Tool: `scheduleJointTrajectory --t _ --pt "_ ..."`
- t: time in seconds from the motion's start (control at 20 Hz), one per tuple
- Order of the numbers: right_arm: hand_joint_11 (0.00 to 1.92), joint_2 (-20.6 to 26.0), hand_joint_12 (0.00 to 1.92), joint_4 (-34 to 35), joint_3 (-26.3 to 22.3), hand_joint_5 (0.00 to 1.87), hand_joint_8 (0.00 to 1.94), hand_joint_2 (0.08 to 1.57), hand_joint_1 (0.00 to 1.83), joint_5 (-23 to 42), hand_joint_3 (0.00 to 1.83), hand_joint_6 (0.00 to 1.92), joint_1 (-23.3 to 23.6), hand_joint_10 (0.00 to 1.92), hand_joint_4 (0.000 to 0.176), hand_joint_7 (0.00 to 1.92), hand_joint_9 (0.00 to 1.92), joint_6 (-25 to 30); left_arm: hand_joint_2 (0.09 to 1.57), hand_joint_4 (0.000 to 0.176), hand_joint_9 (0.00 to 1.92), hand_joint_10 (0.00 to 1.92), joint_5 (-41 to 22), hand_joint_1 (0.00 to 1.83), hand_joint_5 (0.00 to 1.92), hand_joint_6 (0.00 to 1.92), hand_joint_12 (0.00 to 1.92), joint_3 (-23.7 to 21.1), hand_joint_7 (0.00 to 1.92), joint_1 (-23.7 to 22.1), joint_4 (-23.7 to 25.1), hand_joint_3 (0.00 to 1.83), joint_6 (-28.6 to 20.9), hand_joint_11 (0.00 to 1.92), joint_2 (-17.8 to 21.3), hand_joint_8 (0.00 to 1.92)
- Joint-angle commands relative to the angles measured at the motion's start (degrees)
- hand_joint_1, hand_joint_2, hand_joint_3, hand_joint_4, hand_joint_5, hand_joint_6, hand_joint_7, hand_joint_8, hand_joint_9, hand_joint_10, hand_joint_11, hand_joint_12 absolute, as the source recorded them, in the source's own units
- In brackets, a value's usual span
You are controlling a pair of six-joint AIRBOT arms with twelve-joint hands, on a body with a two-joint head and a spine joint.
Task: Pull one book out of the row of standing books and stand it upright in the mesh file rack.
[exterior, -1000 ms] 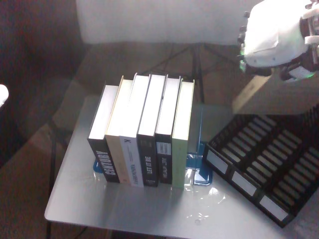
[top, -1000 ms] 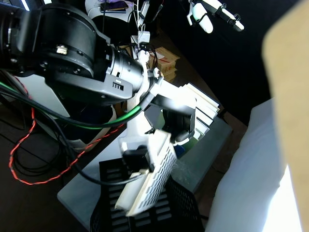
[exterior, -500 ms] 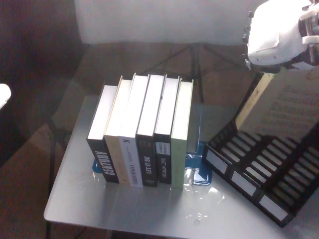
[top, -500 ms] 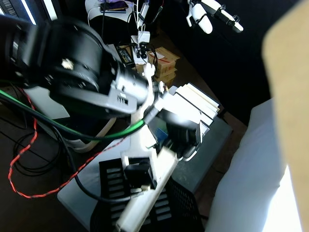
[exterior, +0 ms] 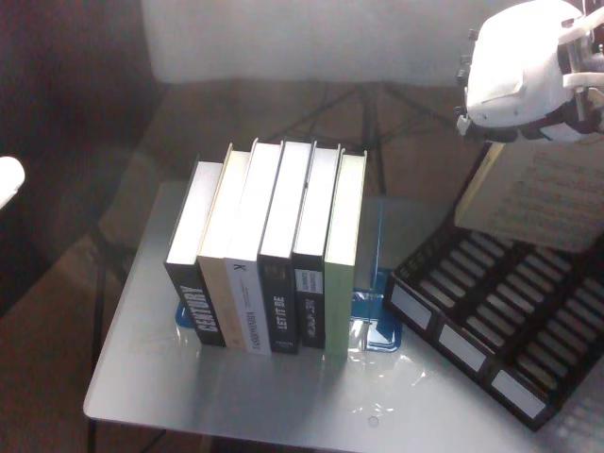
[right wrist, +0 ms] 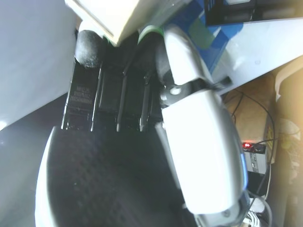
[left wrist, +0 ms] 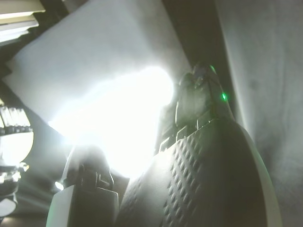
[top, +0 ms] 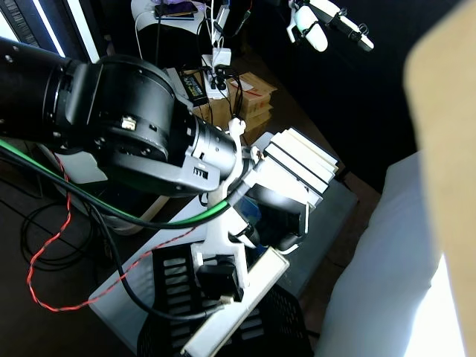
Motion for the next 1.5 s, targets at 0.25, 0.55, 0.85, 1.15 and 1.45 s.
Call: scheduleJointTrajectory --t 0.25,0.55,0.85,1.15,1.45 --pt "1.04 0.09 1.92 -1.63 0.41 0.66 1.51 1.31 0.99 -3.61 0.01 1.50 0.76 1.79 0.000 0.97 1.00 -0.33 1.42 0.084 0.00 0.00 -7.36 0.20 0.06 0.00 0.00 0.52 0.01 -0.06 -0.71 0.00 -0.51 0.00 -0.09 0.00" --pt "1.04 -0.52 1.92 -1.65 1.40 0.66 1.51 1.31 0.99 -3.77 0.01 1.50 -0.34 1.79 0.000 0.97 1.00 -0.25 1.43 0.050 0.00 0.00 -7.58 0.26 0.07 0.00 0.01 0.60 0.02 -0.06 -0.80 0.00 -0.61 0.01 -0.16 0.00" --pt "1.04 -2.70 1.92 -1.68 3.40 0.66 1.51 1.31 0.99 -3.93 0.01 1.50 -2.21 1.79 0.000 0.97 1.00 0.69 1.43 0.036 0.00 0.00 -7.54 0.32 0.08 0.00 0.29 1.05 0.04 -0.07 -0.82 0.00 -0.94 0.00 -0.71 0.00" --pt "1.04 -2.44 1.92 -1.65 3.62 0.66 1.51 1.31 0.99 -4.10 0.01 1.50 -2.21 1.79 0.000 0.97 1.00 1.58 1.44 0.044 0.00 0.00 -7.43 0.32 0.07 0.00 0.21 1.10 0.03 -0.07 -0.81 0.00 -0.95 0.00 -0.79 0.00" --pt "0.10 -1.67 1.89 -1.64 3.46 0.03 0.97 1.14 0.90 -5.17 0.00 0.69 -2.39 1.33 0.000 0.09 0.09 2.46 1.44 0.040 0.00 0.00 -7.52 0.32 0.07 0.00 0.17 1.08 0.02 -0.06 -0.81 0.00 -1.03 0.00 -0.79 0.00"
